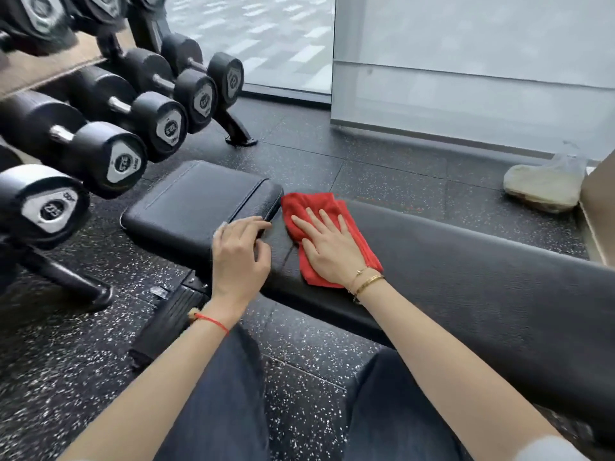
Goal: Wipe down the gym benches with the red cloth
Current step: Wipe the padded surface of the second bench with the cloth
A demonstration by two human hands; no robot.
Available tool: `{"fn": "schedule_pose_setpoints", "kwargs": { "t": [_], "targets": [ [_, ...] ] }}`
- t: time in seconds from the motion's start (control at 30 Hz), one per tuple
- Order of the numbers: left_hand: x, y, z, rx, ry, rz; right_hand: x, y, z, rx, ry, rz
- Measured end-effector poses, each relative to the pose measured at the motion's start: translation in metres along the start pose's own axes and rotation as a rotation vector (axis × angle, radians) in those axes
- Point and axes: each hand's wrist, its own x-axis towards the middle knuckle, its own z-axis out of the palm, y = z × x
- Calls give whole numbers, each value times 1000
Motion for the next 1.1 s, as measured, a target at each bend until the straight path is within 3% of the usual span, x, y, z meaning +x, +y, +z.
{"fn": "schedule_pose_setpoints", "kwargs": {
  "t": [0.3,0.43,0.6,0.8,1.03,1.1],
  "targets": [
    [50,-182,-72,87,76,-138,81,-104,41,45,-46,-98],
    [72,-228,-70,55,56,-173,125,-127,49,51,-20,-23],
    [84,-243,-55,-16,-1,-179,157,-146,55,-42,-12,32],
    [77,-255,-48,0,-10,-107,101,-153,59,-52,-45,-196],
    [75,-258,-46,-10,-13,-92,164,-160,50,-45,-13,101],
    [76,-257,-45,-26,-17,-98,180,-172,53,-76,-21,96]
  ]
}}
